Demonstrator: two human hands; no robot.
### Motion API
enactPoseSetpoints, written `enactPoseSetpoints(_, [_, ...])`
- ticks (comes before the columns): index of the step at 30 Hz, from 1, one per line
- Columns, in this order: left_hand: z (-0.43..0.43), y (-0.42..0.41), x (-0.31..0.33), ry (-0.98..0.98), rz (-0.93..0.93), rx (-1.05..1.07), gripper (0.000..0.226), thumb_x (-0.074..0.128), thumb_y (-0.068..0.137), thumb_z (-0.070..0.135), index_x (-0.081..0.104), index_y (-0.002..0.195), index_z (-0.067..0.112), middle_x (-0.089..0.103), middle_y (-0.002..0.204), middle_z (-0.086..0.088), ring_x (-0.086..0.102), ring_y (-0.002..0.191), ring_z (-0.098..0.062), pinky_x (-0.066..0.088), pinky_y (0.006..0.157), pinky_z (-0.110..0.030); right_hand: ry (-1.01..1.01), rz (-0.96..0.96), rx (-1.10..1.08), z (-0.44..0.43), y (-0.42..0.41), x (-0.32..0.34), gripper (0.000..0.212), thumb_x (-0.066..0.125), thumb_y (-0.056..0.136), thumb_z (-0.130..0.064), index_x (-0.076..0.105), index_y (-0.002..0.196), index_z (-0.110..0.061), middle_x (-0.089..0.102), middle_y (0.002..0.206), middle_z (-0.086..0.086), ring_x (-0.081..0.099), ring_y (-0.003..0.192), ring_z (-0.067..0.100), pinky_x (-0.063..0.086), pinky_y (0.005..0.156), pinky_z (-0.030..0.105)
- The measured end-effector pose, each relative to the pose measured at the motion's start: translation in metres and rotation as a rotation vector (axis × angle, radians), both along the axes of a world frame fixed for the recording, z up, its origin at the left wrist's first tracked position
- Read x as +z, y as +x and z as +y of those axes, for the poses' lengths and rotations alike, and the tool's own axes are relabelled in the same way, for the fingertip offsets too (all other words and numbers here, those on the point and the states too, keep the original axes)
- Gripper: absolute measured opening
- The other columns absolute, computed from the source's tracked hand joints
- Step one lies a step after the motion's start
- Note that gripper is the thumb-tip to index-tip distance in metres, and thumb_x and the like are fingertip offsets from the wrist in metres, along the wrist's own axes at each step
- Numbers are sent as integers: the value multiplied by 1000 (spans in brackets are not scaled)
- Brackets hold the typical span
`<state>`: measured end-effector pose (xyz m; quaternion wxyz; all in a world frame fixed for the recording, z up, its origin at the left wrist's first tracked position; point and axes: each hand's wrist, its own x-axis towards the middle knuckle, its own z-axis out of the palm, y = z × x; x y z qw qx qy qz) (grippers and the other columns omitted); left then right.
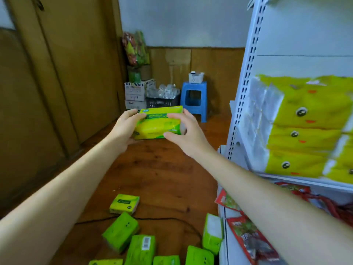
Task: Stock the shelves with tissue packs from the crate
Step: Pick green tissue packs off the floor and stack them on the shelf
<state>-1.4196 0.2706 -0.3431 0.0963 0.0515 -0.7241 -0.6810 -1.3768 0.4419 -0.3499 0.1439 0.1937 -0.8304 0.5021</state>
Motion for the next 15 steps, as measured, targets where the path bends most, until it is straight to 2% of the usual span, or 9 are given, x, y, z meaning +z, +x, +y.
enactPoseSetpoints(2, [4, 12, 33, -37, 43, -50, 23, 55, 91, 30, 56, 113, 36, 55, 123, 0, 57, 102, -20, 49, 76, -35, -7, 48, 35, 12, 8, 28, 43, 63, 87, -19, 50, 127, -30, 16, 156, -2, 12, 143, 10, 17, 99, 16])
enactPoseSetpoints(3, [10, 19, 50, -43, 74, -59, 20, 55, 91, 29, 58, 109, 38, 56, 125, 0, 57, 104, -22, 48, 79, -37, -13, 75, 45, 19, 13, 42, 43, 62, 88, -19, 50, 127, -31, 17, 156, -2, 14, 143, 11, 18, 101, 18])
enactPoseSetpoints(6, [39, 39, 103, -62, 170, -66, 22, 54, 92, 29, 58, 112, 36, 58, 119, -1, 57, 89, -17, 47, 73, -32, -37, 169, 30, 48, 29, 88, 42, 61, 88, -19, 50, 128, -29, 25, 153, -1, 21, 141, 13, 22, 107, 26])
enactPoseSetpoints(10, [109, 62, 166, -63, 269, -112, 31, 53, 94, 27, 53, 125, 28, 58, 105, 4, 59, 79, -10, 50, 62, -26, -82, 282, -26, 110, 56, 142, 42, 59, 88, -13, 51, 128, -23, 41, 144, -2, 32, 134, 12, 26, 93, 16])
enactPoseSetpoints(13, [178, 74, 192, -89, 325, -180, 32, 54, 94, 26, 53, 125, 25, 56, 119, -1, 61, 91, -9, 54, 65, -25, -147, 299, -71, 177, 78, 169, 42, 59, 86, -6, 54, 125, -18, 50, 127, -3, 40, 119, 6, 33, 79, 7])
enactPoseSetpoints(14, [204, 77, 196, -137, 344, -209, 30, 53, 94, 24, 53, 125, 24, 57, 117, 1, 61, 86, -2, 53, 63, -21, -184, 285, -85, 202, 85, 174, 41, 59, 85, -3, 55, 124, -16, 51, 118, -4, 43, 113, 6, 37, 79, 6])
enactPoseSetpoints(15, [231, 81, 199, -171, 363, -247, 30, 51, 95, 23, 52, 125, 23, 58, 110, 4, 60, 78, 2, 52, 63, -18, -221, 264, -100, 228, 92, 176, 40, 59, 84, -1, 56, 121, -15, 50, 113, -5, 47, 109, 8, 40, 85, 10])
